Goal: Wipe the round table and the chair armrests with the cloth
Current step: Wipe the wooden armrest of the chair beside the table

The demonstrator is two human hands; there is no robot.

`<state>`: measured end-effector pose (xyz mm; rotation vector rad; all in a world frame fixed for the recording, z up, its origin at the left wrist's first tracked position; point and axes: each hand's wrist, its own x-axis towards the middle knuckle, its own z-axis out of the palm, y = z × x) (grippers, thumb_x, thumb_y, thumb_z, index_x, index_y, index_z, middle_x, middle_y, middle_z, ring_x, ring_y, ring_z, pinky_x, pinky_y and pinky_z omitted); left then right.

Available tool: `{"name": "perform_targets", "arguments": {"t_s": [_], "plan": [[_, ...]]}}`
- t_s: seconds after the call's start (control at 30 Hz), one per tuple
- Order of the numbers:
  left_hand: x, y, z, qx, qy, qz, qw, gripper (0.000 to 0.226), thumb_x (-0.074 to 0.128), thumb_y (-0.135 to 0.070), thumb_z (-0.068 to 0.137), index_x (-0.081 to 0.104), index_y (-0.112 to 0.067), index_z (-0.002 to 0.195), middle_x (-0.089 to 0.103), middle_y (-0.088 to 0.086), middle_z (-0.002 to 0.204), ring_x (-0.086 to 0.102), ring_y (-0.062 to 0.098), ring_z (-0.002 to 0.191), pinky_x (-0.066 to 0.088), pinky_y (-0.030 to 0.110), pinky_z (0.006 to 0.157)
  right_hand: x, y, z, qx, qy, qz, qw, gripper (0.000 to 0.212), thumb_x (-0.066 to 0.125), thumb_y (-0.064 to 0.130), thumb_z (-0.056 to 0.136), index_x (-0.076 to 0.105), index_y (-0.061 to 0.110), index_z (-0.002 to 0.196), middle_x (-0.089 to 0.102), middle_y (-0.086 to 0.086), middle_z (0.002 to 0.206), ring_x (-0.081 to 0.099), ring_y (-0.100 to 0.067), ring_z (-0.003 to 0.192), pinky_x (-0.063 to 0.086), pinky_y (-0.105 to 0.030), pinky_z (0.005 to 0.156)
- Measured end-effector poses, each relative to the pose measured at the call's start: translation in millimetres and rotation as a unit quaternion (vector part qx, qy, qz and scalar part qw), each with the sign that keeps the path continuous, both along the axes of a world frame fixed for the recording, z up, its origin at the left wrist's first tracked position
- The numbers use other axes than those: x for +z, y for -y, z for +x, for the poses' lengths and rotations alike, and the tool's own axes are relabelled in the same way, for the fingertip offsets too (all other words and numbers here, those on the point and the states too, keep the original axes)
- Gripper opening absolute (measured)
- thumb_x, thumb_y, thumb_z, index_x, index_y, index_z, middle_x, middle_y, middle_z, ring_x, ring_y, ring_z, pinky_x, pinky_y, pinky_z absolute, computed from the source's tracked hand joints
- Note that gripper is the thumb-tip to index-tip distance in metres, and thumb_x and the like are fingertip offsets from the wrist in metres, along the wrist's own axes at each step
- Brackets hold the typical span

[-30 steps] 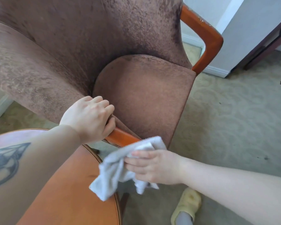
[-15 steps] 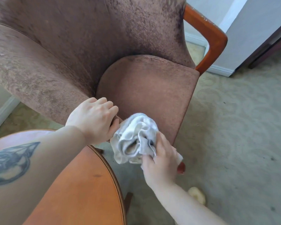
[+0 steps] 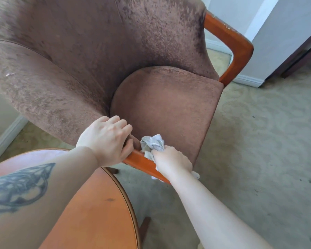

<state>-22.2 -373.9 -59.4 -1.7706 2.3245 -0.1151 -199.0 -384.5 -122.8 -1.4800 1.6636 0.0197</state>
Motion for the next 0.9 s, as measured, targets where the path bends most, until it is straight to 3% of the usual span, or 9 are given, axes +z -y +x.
{"name": "perform_targets", "arguments": {"t_s": [0.1, 0.2, 0.27, 0.33, 0.4, 0.47, 0.57, 0.7, 0.9], "plan": [[1, 1, -2, 0.005, 0.000, 0.006, 1.000, 0.033, 0.034, -0.035, 0.087, 0.050, -0.015, 0.066, 0.051, 0.001, 0.065, 0.050, 0.024, 0.064, 0.043, 0.038, 0.062, -3, -33, -46, -0.047, 0.092, -0.101, 0.990, 0.020, 0.047, 0.054, 0.082, 0.057, 0.045, 0.096, 0.066, 0.015, 0.076, 0.059, -0.004, 0.073, 0.045, -0.025, 0.061], [-1, 2, -2, -0.002, -0.004, 0.004, 1.000, 0.033, 0.034, -0.034, 0.087, 0.050, -0.015, 0.066, 0.051, 0.001, 0.065, 0.049, 0.024, 0.063, 0.043, 0.038, 0.062, -28, -65, -95, -0.121, 0.202, -0.202, 0.951, 0.023, 0.071, 0.019, 0.080, 0.062, 0.038, 0.088, 0.067, 0.011, 0.080, 0.064, -0.009, 0.077, 0.052, -0.030, 0.064], [-2, 2, -2, -0.001, -0.007, 0.002, 1.000, 0.034, 0.033, -0.034, 0.087, 0.050, -0.014, 0.065, 0.051, 0.001, 0.064, 0.049, 0.024, 0.063, 0.042, 0.038, 0.061, -45, -55, -105, -0.271, 0.246, -0.096, 0.926, 0.013, 0.074, 0.023, 0.075, 0.070, 0.031, 0.085, 0.071, 0.004, 0.075, 0.068, -0.016, 0.075, 0.052, -0.034, 0.064], [-3, 2, -3, -0.003, -0.008, -0.006, 1.000, 0.034, 0.032, -0.034, 0.087, 0.050, -0.014, 0.065, 0.051, 0.001, 0.064, 0.050, 0.025, 0.063, 0.043, 0.039, 0.061, -61, -31, -108, -0.417, 0.270, 0.110, 0.861, 0.014, 0.071, 0.033, 0.077, 0.072, 0.020, 0.084, 0.071, 0.000, 0.069, 0.067, -0.022, 0.065, 0.048, -0.029, 0.055], [-3, 2, -2, -0.010, -0.011, -0.008, 1.000, 0.035, 0.032, -0.034, 0.087, 0.050, -0.014, 0.065, 0.051, 0.002, 0.064, 0.051, 0.026, 0.064, 0.044, 0.039, 0.062, -73, -20, -113, -0.469, 0.233, 0.238, 0.818, 0.016, 0.064, 0.031, 0.082, 0.061, 0.017, 0.076, 0.060, -0.004, 0.065, 0.055, -0.023, 0.055, 0.040, -0.025, 0.048], [-4, 2, -1, -0.011, -0.014, -0.015, 1.000, 0.035, 0.032, -0.034, 0.087, 0.050, -0.014, 0.065, 0.050, 0.002, 0.064, 0.051, 0.026, 0.064, 0.044, 0.040, 0.061, -77, -23, -112, -0.488, 0.177, 0.236, 0.822, 0.015, 0.061, 0.026, 0.079, 0.053, 0.016, 0.072, 0.051, -0.004, 0.063, 0.047, -0.021, 0.053, 0.037, -0.025, 0.049], [-6, 1, -2, -0.009, -0.014, -0.020, 1.000, 0.036, 0.031, -0.035, 0.087, 0.050, -0.014, 0.065, 0.051, 0.002, 0.064, 0.051, 0.027, 0.064, 0.043, 0.040, 0.061, -72, -36, -108, -0.501, 0.211, 0.195, 0.816, 0.022, 0.070, 0.027, 0.061, 0.055, 0.021, 0.076, 0.055, -0.003, 0.071, 0.052, -0.028, 0.059, 0.047, -0.033, 0.053], [-6, 0, -1, -0.007, -0.012, -0.022, 1.000, 0.038, 0.030, -0.035, 0.086, 0.052, -0.013, 0.066, 0.052, 0.003, 0.065, 0.052, 0.028, 0.066, 0.042, 0.040, 0.061, -77, -23, -112, -0.514, 0.212, 0.351, 0.753, 0.017, 0.057, 0.011, 0.079, 0.044, 0.015, 0.071, 0.048, -0.009, 0.074, 0.048, -0.027, 0.059, 0.046, -0.035, 0.040], [-8, 0, 0, -0.003, -0.011, -0.021, 1.000, 0.040, 0.030, -0.037, 0.087, 0.055, -0.012, 0.069, 0.052, 0.003, 0.066, 0.052, 0.028, 0.066, 0.043, 0.040, 0.062, -68, -46, -117, -0.598, 0.412, 0.388, 0.568, 0.018, 0.040, 0.011, 0.092, 0.052, 0.010, 0.079, 0.057, -0.009, 0.070, 0.056, -0.026, 0.056, 0.050, -0.032, 0.040]]}}
